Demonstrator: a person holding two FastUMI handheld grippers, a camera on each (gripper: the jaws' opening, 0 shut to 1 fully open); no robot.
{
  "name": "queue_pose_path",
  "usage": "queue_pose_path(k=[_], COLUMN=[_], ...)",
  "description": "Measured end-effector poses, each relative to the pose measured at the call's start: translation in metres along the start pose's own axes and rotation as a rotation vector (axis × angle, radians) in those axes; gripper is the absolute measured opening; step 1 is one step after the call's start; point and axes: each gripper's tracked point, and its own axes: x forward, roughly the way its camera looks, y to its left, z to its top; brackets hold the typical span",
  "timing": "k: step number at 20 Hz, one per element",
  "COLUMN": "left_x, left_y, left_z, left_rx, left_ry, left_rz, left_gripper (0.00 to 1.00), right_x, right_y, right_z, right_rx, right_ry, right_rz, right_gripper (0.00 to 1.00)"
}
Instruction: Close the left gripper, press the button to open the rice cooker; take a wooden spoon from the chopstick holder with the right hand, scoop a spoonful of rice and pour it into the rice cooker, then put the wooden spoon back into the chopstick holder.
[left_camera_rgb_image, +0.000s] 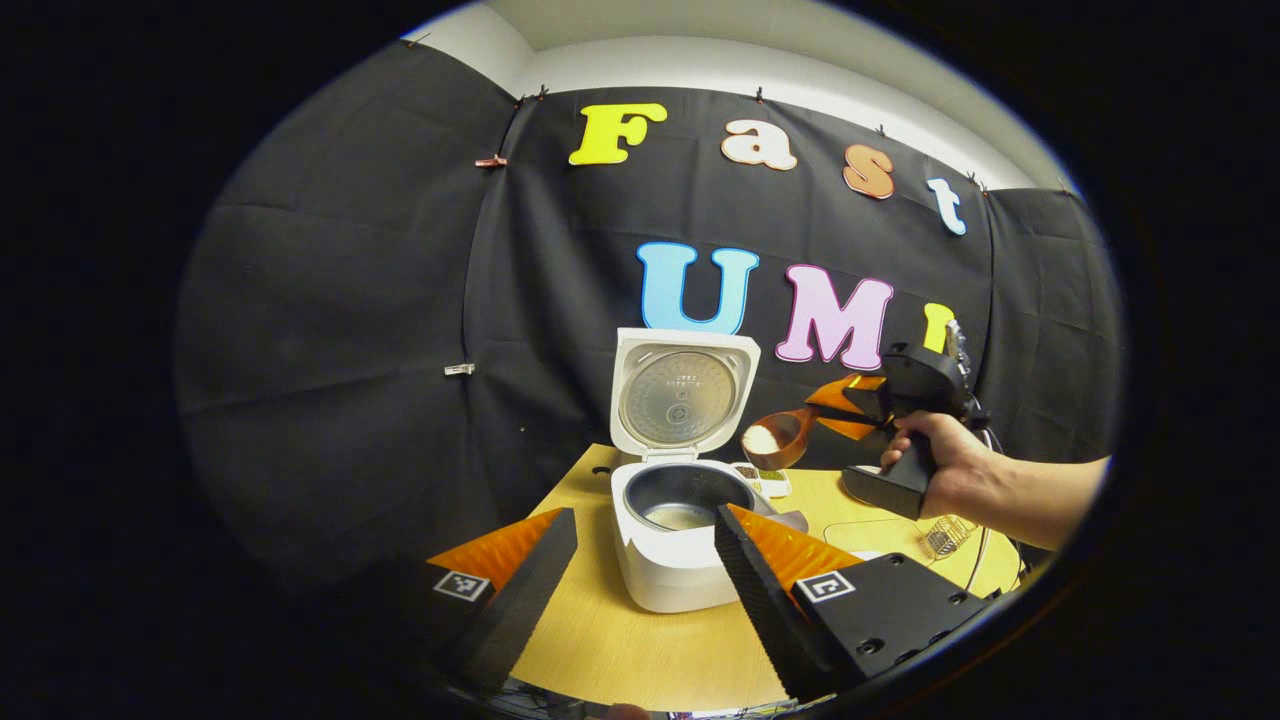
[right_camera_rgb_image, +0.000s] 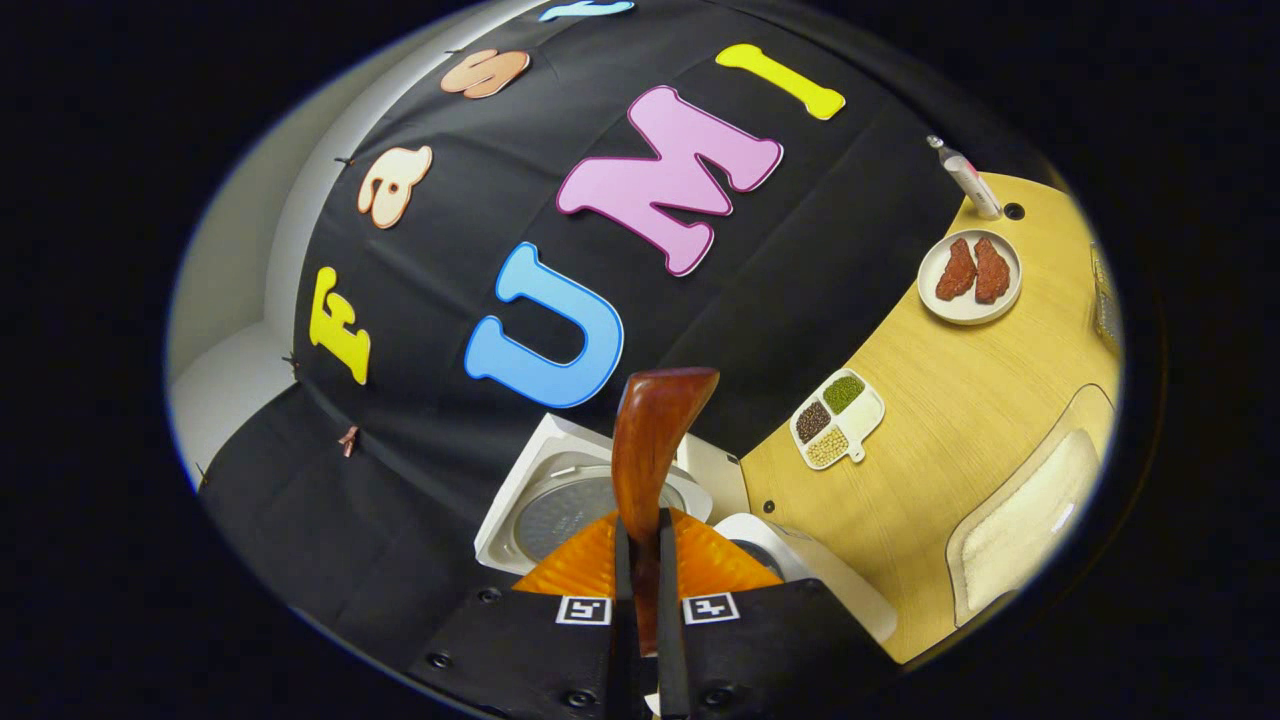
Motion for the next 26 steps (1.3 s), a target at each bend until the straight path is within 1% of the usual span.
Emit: queue_pose_path(k=[4, 9, 14, 18, 19, 20, 22, 26], left_x=[0.006, 0.013, 0.013, 0.012, 0.012, 0.012, 0.009, 0.005], left_y=[0.004, 0.011, 0.019, 0.019, 0.018, 0.017, 0.017, 0.016], left_z=[-0.008, -0.017, -0.024, -0.027, -0.027, -0.028, -0.029, -0.031], left_rx=[-0.017, -0.027, -0.042, -0.042, -0.04, -0.04, -0.042, -0.045], left_ry=[0.025, 0.056, 0.071, 0.08, 0.081, 0.084, 0.086, 0.088], left_rz=[-0.006, 0.0, 0.012, 0.017, 0.017, 0.015, 0.014, 0.013], left_gripper=[0.96, 0.95, 0.96, 0.96, 0.96, 0.96, 0.96, 0.96], right_x=[0.027, 0.052, 0.062, 0.057, 0.056, 0.056, 0.056, 0.053], right_y=[0.006, 0.019, 0.025, 0.042, 0.047, 0.052, 0.059, 0.079], right_z=[-0.014, -0.023, -0.022, -0.025, -0.027, -0.029, -0.035, -0.044], right_rx=[-0.122, -0.294, -0.415, -0.595, -0.632, -0.661, -0.709, -0.869], right_ry=[-0.011, -0.017, -0.044, -0.064, -0.066, -0.07, -0.069, -0.082], right_rz=[-0.032, -0.035, -0.032, 0.006, 0.018, 0.032, 0.053, 0.107], right_gripper=[0.11, 0.11, 0.11, 0.11, 0.06, 0.11, 0.11, 0.11])
